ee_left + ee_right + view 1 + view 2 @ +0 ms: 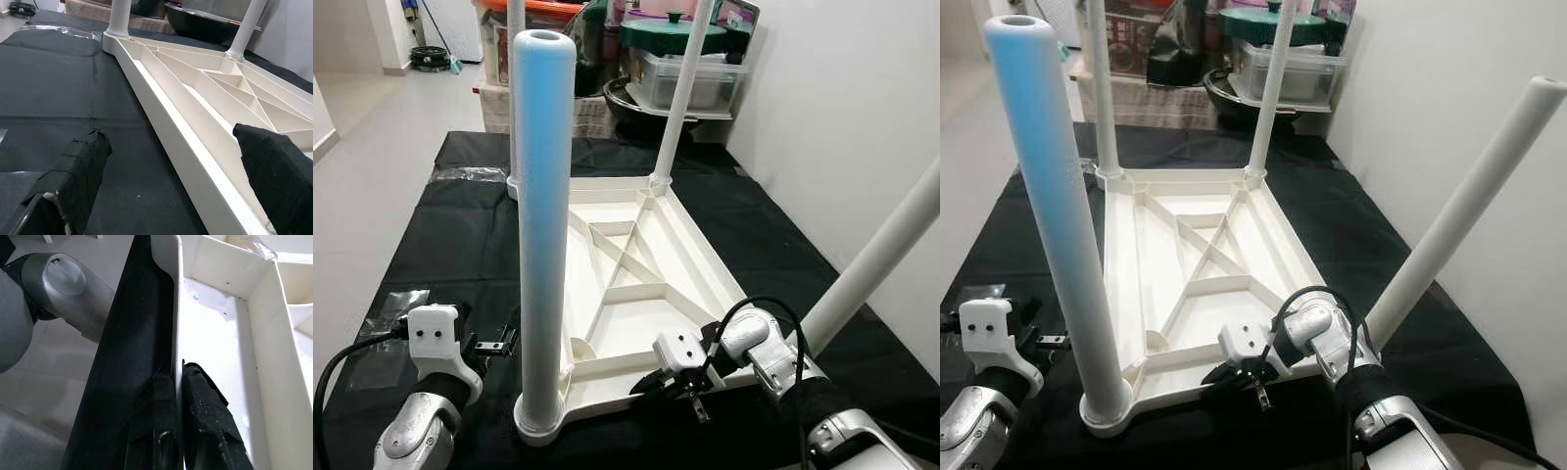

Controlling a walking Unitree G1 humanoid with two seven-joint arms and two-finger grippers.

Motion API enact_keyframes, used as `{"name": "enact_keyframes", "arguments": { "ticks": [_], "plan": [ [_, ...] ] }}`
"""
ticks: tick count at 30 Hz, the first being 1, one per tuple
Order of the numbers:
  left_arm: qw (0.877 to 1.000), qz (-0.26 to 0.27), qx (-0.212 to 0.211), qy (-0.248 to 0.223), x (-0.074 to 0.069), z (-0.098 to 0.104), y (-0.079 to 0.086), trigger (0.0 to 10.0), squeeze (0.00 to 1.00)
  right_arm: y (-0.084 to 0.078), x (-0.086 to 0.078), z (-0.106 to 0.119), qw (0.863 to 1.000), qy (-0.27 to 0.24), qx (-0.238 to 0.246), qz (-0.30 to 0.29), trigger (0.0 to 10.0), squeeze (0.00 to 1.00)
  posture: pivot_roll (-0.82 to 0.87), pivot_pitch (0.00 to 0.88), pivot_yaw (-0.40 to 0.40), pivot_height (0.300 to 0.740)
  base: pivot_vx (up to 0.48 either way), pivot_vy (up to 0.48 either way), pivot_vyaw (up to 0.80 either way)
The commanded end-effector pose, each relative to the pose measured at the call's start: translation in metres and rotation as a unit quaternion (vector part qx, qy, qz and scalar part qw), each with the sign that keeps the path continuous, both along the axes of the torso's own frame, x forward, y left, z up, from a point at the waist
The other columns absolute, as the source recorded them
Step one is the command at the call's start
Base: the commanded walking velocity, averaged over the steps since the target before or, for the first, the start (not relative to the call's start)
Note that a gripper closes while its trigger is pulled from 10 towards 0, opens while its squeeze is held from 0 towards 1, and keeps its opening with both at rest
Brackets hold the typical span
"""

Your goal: Building children table

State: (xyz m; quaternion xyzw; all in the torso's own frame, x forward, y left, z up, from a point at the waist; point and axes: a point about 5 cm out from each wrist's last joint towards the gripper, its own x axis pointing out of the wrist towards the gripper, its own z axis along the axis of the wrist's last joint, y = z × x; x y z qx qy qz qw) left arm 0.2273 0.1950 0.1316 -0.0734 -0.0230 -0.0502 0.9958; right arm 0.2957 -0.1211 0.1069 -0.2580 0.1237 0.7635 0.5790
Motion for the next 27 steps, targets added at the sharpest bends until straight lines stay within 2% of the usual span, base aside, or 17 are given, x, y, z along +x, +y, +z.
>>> {"name": "enact_keyframes", "arguments": {
  "ticks": [1,8,21,27],
  "plan": [
    [1.000,-0.007,-0.001,0.016,-0.0001,-0.0060,-0.0024,10.0,0.00,0.0143,-0.0002,0.0134,0.998,-0.036,0.015,0.051,0.0,0.00,0.04,0.000,-0.122,0.740,0.000,0.000,0.42],
    [1.000,-0.008,-0.001,0.017,-0.0001,-0.0060,-0.0028,10.0,0.00,0.0173,0.0018,0.0158,0.998,-0.037,0.025,0.045,0.0,0.00,0.04,0.000,-0.122,0.740,0.000,0.000,0.41],
    [1.000,-0.012,-0.001,0.016,0.0010,-0.0057,-0.0040,10.0,0.00,0.0177,0.0022,0.0164,0.998,-0.041,0.027,0.043,0.0,0.00,0.04,0.000,-0.120,0.740,0.000,0.288,0.40],
    [1.000,-0.012,-0.002,0.014,0.0016,-0.0056,-0.0046,10.0,0.00,0.0183,0.0031,0.0174,0.998,-0.045,0.031,0.039,0.0,0.00,0.04,0.000,-0.119,0.740,0.000,0.446,0.40]
  ]
}}
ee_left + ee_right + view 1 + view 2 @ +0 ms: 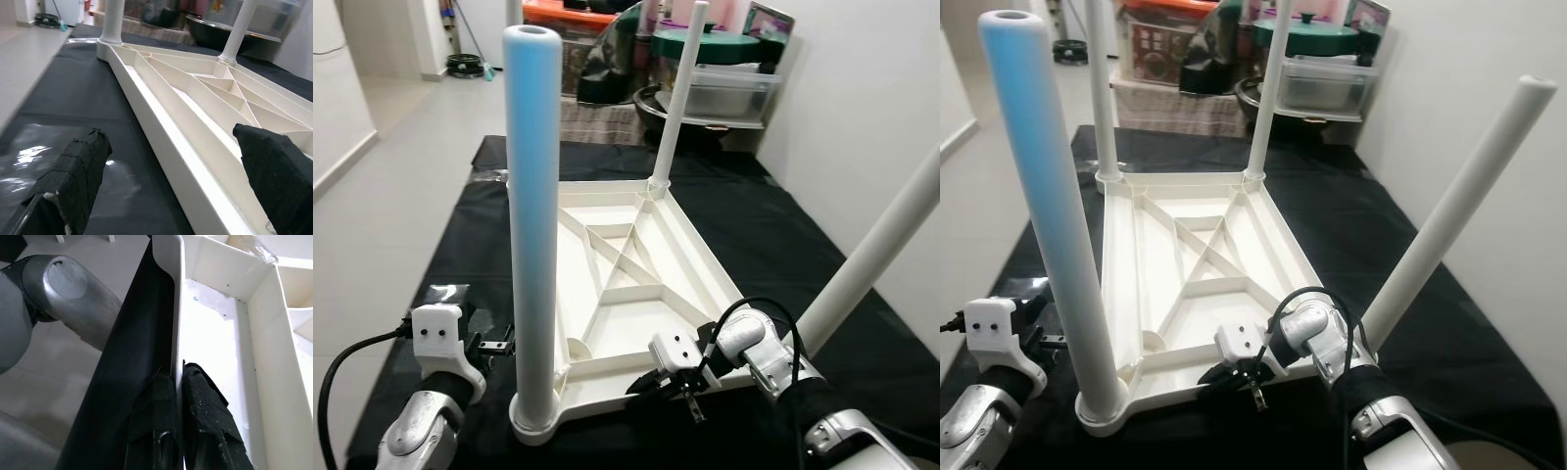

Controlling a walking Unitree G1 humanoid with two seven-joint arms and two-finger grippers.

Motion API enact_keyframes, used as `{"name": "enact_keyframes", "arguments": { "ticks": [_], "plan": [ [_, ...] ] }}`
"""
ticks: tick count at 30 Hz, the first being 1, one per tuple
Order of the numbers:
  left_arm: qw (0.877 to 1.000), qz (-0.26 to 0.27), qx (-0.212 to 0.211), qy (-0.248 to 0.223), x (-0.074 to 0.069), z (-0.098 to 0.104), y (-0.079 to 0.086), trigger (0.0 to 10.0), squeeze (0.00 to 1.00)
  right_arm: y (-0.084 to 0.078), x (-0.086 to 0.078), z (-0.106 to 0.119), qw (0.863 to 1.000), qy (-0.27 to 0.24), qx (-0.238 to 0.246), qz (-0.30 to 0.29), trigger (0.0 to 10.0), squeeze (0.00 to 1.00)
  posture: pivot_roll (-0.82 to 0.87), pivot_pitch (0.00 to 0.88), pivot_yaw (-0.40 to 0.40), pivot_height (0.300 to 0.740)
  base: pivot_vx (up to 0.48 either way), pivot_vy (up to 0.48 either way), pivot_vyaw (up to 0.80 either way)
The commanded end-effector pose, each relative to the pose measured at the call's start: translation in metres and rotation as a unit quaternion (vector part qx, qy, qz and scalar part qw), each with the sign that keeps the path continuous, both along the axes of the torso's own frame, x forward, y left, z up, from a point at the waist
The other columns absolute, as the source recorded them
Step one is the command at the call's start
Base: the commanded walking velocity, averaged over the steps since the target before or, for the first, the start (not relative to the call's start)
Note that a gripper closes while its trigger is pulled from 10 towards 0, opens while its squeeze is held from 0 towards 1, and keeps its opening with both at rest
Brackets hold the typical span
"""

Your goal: Building children table

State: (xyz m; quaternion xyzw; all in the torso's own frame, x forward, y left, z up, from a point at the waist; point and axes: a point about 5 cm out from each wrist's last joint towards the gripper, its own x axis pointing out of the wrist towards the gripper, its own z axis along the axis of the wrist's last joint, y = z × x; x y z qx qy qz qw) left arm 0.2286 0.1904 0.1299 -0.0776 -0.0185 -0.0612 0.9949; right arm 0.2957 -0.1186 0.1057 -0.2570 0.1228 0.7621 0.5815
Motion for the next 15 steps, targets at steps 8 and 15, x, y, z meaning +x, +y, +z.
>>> {"name": "enact_keyframes", "arguments": {
  "ticks": [8,15],
  "plan": [
    [1.000,0.001,0.004,0.006,0.000,-0.003,0.000,10.0,0.00,0.023,0.017,0.015,0.995,-0.069,0.038,-0.060,0.0,0.00,0.04,0.000,-0.117,0.740,0.000,0.035,0.05],
    [1.000,-0.002,0.006,0.006,0.000,-0.004,-0.001,10.0,0.00,0.027,0.027,0.004,0.984,-0.061,0.032,-0.166,1.3,0.00,0.04,0.000,-0.116,0.740,0.000,0.000,0.00]
  ]
}}
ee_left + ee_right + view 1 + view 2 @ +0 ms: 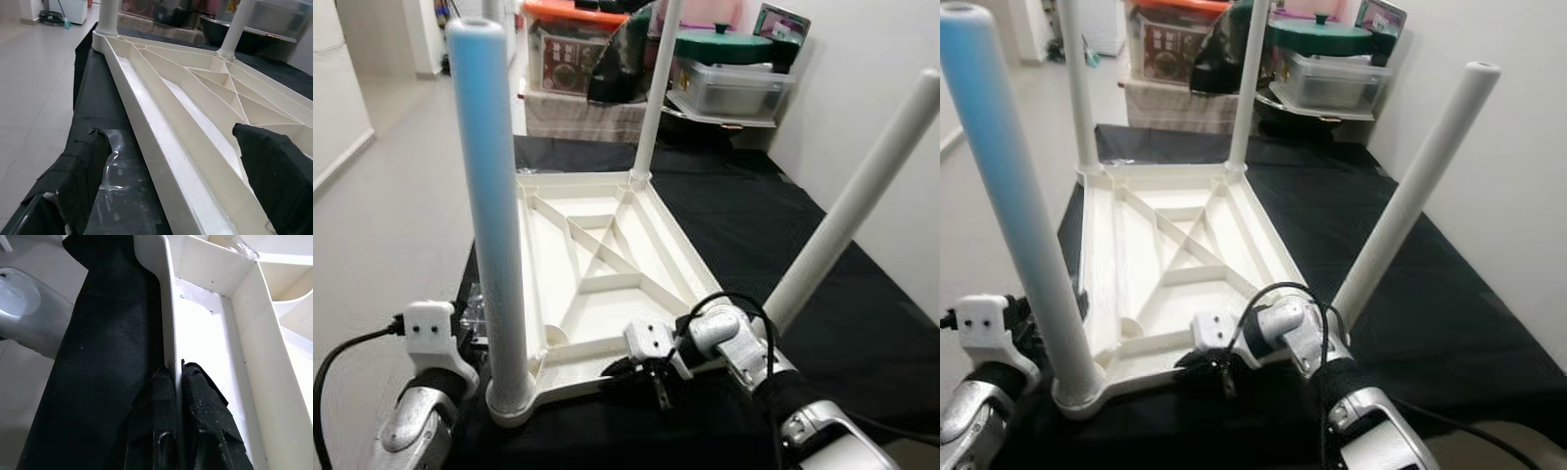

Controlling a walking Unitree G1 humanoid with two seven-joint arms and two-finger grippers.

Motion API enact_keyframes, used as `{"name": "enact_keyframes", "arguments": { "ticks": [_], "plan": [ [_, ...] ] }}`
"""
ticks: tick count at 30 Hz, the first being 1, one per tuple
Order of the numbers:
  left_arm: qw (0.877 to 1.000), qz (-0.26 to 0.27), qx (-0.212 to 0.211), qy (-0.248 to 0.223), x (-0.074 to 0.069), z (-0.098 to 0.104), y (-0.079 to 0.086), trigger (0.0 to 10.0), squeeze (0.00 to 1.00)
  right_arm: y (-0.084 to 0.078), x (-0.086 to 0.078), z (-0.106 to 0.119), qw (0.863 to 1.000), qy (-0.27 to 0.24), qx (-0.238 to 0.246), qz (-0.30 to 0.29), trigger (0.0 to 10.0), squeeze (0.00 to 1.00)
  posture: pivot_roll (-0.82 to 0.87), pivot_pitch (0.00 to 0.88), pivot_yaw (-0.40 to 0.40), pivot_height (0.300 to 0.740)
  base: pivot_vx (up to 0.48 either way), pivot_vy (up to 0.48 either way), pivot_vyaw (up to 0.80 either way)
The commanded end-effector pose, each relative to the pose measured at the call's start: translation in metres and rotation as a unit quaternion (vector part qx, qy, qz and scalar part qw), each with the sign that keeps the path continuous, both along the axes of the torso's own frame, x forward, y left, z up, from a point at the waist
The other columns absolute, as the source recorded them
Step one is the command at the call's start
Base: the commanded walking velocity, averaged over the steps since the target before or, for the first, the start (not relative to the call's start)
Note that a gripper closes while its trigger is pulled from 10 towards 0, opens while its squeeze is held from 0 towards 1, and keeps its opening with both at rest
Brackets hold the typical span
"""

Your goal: Building children table

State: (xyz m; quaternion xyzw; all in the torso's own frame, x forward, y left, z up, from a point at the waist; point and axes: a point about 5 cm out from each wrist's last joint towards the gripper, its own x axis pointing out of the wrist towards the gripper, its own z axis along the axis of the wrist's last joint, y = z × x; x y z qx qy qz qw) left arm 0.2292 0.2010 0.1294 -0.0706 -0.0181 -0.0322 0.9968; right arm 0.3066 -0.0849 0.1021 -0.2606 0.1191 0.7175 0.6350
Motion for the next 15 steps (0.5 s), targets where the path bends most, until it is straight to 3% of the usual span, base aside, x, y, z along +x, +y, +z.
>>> {"name": "enact_keyframes", "arguments": {
  "ticks": [1,2,3,4,5,6,8,9,10,11,14,15],
  "plan": [
    [1.000,-0.031,0.001,0.005,-0.001,-0.003,-0.011,10.0,0.00,-0.008,0.021,0.000,0.987,-0.030,0.012,-0.159,2.9,0.00,0.04,0.000,-0.119,0.740,0.000,0.000,0.00],
    [1.000,-0.031,0.001,0.005,-0.001,-0.003,-0.011,10.0,0.00,-0.008,0.021,0.000,0.987,-0.030,0.012,-0.159,2.9,0.00,0.04,0.000,-0.119,0.740,0.000,0.000,0.00],
    [1.000,-0.029,0.001,0.005,-0.002,-0.004,-0.011,10.0,0.00,-0.008,0.023,-0.007,0.978,-0.023,0.012,-0.209,3.5,0.00,0.04,0.000,-0.119,0.740,0.000,0.000,0.00],
    [1.000,-0.029,0.001,0.005,-0.002,-0.004,-0.010,10.0,0.00,-0.008,0.023,-0.009,0.975,-0.021,0.013,-0.221,3.5,0.00,0.04,0.000,-0.119,0.740,0.000,0.000,0.00],
    [1.000,-0.029,0.002,0.006,-0.002,-0.004,-0.010,10.0,0.00,-0.006,0.021,-0.011,0.974,-0.016,0.016,-0.227,5.2,0.00,0.04,0.000,-0.118,0.740,0.000,0.000,0.00],
    [1.000,-0.029,0.002,0.006,-0.002,-0.004,-0.011,10.0,0.00,-0.004,0.018,-0.013,0.973,-0.013,0.020,-0.230,6.1,0.00,0.04,0.000,-0.118,0.740,0.000,0.000,0.00],
    [1.000,-0.030,0.002,0.006,-0.002,-0.005,-0.011,10.0,0.00,-0.002,0.017,-0.014,0.973,-0.012,0.023,-0.231,6.1,0.00,0.04,0.000,-0.118,0.740,0.000,0.000,0.00],
    [1.000,-0.030,0.002,0.006,-0.002,-0.005,-0.011,10.0,0.00,0.000,0.015,-0.015,0.972,-0.006,0.029,-0.235,9.3,0.00,0.03,0.000,-0.115,0.740,0.000,0.000,0.00],
    [1.000,-0.031,0.002,0.007,-0.002,-0.005,-0.011,10.0,0.00,0.002,0.014,-0.015,0.971,-0.002,0.033,-0.238,9.3,0.00,0.03,0.000,-0.115,0.740,0.000,0.000,0.00],
    [0.999,-0.031,0.002,0.006,-0.001,-0.005,-0.012,10.0,0.00,0.005,0.013,-0.016,0.967,0.003,0.035,-0.251,10.0,0.00,0.03,0.000,-0.114,0.740,0.000,0.000,0.00],
    [0.999,-0.033,0.002,0.006,0.000,-0.005,-0.013,10.0,0.00,0.009,0.013,-0.019,0.959,0.015,0.038,-0.279,10.0,0.00,0.02,0.000,-0.114,0.740,0.000,0.000,0.00],
    [0.999,-0.034,0.002,0.006,0.001,-0.005,-0.013,10.0,0.00,0.011,0.015,-0.019,0.951,0.022,0.045,-0.305,10.0,0.00,0.02,0.000,-0.116,0.740,0.000,0.000,0.00]
  ]
}}
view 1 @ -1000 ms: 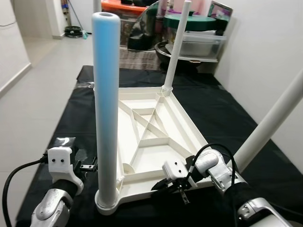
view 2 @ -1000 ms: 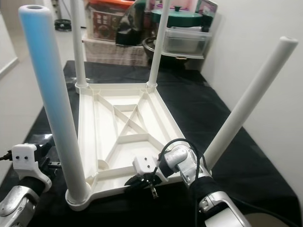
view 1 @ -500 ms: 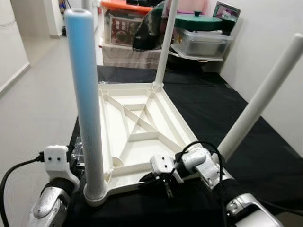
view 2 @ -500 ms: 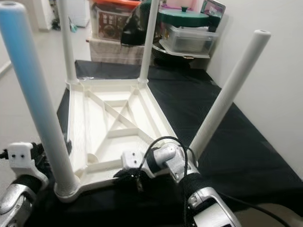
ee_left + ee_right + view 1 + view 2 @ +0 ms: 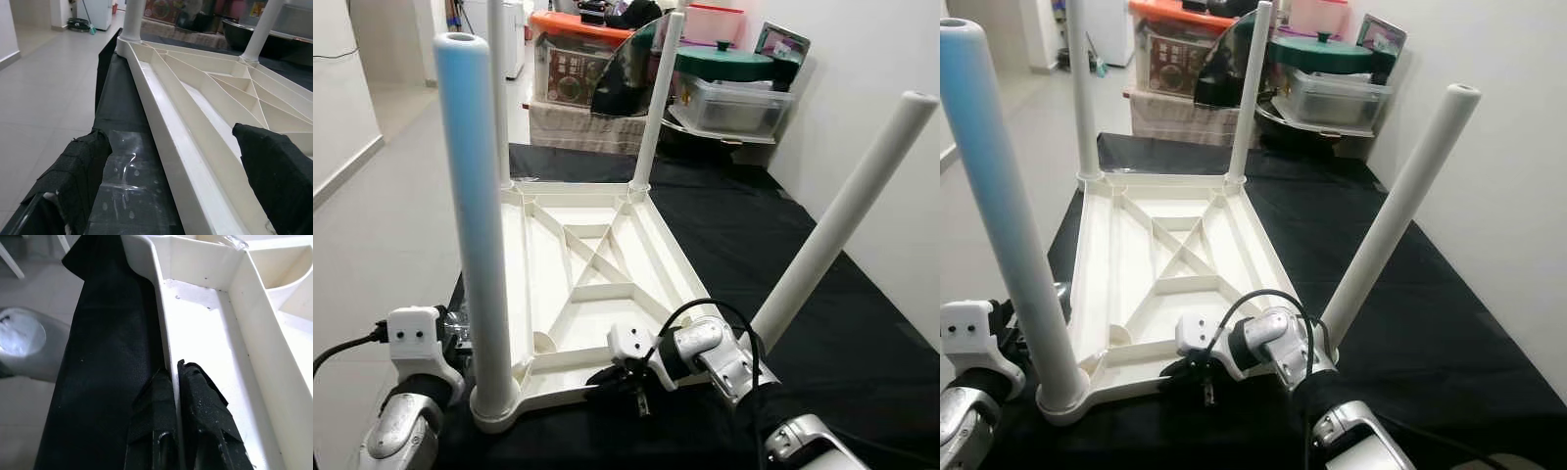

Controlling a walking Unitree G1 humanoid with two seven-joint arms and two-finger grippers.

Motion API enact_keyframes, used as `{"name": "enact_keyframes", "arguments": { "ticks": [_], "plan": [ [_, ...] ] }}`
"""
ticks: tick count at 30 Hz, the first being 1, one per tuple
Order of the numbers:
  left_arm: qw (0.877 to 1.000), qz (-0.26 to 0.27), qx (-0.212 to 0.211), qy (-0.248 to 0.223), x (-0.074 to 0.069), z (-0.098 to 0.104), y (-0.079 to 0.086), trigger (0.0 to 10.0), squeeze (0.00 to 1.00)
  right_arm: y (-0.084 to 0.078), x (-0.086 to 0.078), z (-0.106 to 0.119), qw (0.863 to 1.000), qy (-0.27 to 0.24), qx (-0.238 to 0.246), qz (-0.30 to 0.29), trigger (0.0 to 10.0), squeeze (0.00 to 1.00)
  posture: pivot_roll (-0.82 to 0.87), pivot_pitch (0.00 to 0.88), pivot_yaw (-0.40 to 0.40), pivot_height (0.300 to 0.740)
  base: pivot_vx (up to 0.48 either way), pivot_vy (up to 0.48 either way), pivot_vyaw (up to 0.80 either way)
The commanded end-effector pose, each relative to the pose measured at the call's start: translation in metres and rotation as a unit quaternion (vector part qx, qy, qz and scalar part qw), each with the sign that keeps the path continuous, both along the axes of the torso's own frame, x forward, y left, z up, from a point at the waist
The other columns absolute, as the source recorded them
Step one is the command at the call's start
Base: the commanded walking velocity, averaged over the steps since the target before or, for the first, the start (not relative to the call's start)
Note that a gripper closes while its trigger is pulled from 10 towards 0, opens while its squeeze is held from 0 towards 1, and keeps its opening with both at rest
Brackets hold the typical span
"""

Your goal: Building children table

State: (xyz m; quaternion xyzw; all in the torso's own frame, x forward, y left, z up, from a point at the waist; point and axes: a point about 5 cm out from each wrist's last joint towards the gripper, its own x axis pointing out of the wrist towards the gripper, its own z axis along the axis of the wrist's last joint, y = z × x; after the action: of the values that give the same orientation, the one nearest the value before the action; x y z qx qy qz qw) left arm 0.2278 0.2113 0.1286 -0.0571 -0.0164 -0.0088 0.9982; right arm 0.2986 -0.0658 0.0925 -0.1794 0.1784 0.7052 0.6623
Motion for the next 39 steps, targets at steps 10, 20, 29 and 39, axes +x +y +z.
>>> {"name": "enact_keyframes", "arguments": {
  "ticks": [10,20,29,39],
  "plan": [
    [0.998,-0.054,-0.012,0.006,0.001,-0.006,-0.023,10.0,0.00,0.001,0.026,-0.003,0.924,-0.033,0.035,-0.379,10.0,0.00,0.02,0.000,-0.116,0.740,0.000,0.000,0.00],
    [0.998,-0.057,-0.013,0.003,0.002,-0.006,-0.024,10.0,0.00,0.004,0.030,0.007,0.903,-0.032,0.044,-0.427,10.0,0.00,0.02,0.000,-0.118,0.740,0.000,0.000,0.00],
    [0.998,-0.059,-0.012,0.006,0.001,-0.008,-0.024,10.0,0.00,0.014,0.024,0.055,0.907,-0.029,0.181,-0.380,10.0,1.00,0.01,0.000,-0.112,0.740,0.000,0.000,0.00],
    [0.998,-0.064,-0.014,0.006,0.001,-0.009,-0.026,10.0,0.00,-0.007,0.016,0.120,0.875,-0.097,0.314,-0.356,10.0,1.00,-0.01,0.000,-0.103,0.740,0.000,0.000,0.00]
  ]
}}
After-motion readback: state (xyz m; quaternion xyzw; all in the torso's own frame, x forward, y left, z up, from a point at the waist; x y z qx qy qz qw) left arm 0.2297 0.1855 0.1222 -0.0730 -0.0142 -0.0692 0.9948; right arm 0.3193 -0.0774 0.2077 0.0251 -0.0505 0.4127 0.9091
